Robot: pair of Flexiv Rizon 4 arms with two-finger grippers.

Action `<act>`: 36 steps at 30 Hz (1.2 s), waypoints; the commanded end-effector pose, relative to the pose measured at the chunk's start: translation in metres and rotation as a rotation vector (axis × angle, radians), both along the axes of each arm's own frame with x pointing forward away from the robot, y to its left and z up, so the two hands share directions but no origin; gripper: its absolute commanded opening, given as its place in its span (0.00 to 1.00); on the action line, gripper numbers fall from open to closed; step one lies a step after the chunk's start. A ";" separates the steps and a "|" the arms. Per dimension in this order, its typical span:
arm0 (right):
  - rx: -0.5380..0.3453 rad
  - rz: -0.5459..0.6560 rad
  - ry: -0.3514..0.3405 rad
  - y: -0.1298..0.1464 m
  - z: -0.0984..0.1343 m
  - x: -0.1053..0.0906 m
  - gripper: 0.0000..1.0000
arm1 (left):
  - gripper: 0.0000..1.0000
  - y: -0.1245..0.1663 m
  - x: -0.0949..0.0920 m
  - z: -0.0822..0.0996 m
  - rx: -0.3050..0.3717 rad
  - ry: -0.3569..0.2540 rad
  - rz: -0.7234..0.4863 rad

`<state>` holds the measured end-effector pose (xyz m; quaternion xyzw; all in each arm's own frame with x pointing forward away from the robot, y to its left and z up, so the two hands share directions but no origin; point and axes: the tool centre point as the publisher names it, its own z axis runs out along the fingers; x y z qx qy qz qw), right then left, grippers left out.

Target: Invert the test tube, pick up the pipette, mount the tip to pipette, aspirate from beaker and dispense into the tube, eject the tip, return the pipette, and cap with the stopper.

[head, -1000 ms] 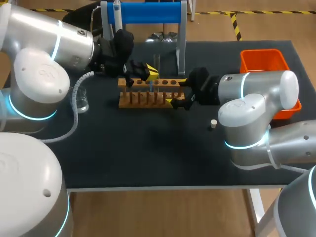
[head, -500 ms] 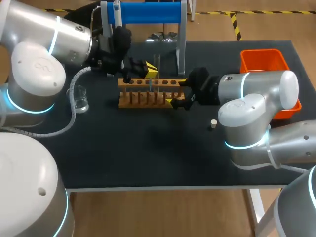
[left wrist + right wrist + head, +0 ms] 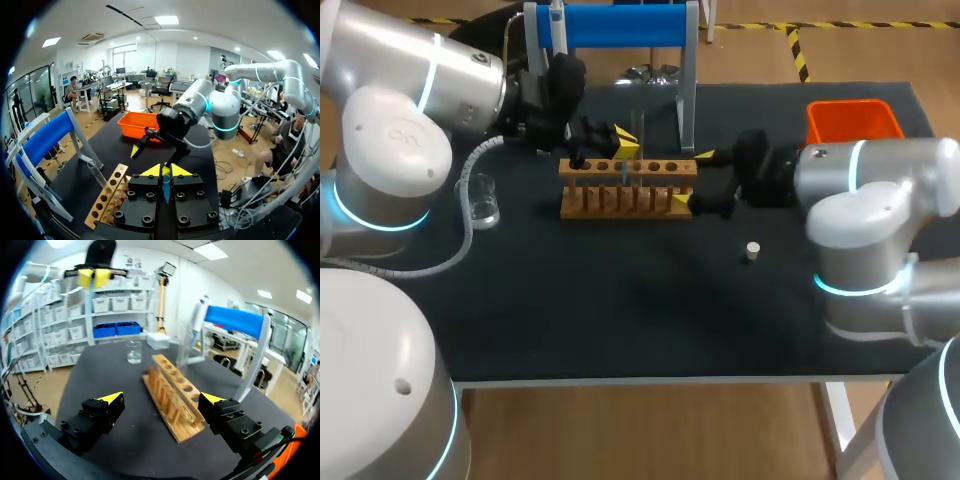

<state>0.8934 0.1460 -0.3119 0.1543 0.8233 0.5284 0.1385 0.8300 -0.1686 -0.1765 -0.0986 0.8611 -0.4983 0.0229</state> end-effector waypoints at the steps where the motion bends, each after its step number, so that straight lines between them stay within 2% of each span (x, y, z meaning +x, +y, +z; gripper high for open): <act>1: 0.116 0.116 -0.024 -0.046 0.028 -0.032 1.00 | 0.00 0.000 0.001 0.000 0.002 0.002 -0.002; 4: 0.150 0.169 -0.047 -0.041 0.035 -0.043 1.00 | 0.00 0.000 0.001 0.000 0.002 0.002 -0.002; 11: 0.203 0.252 -0.049 -0.025 0.043 -0.056 1.00 | 0.00 -0.009 -0.011 0.000 -0.016 -0.008 -0.041; 16: 0.243 0.311 -0.039 -0.013 0.045 -0.064 1.00 | 0.00 -0.014 -0.020 0.002 0.011 -0.048 -0.066; 21: 0.265 0.358 -0.041 -0.002 0.049 -0.072 1.00 | 0.00 -0.015 -0.027 0.003 0.025 -0.063 -0.069; 36: 0.365 0.431 -0.011 0.032 0.076 -0.087 1.00 | 0.00 -0.015 -0.027 0.003 0.025 -0.063 -0.069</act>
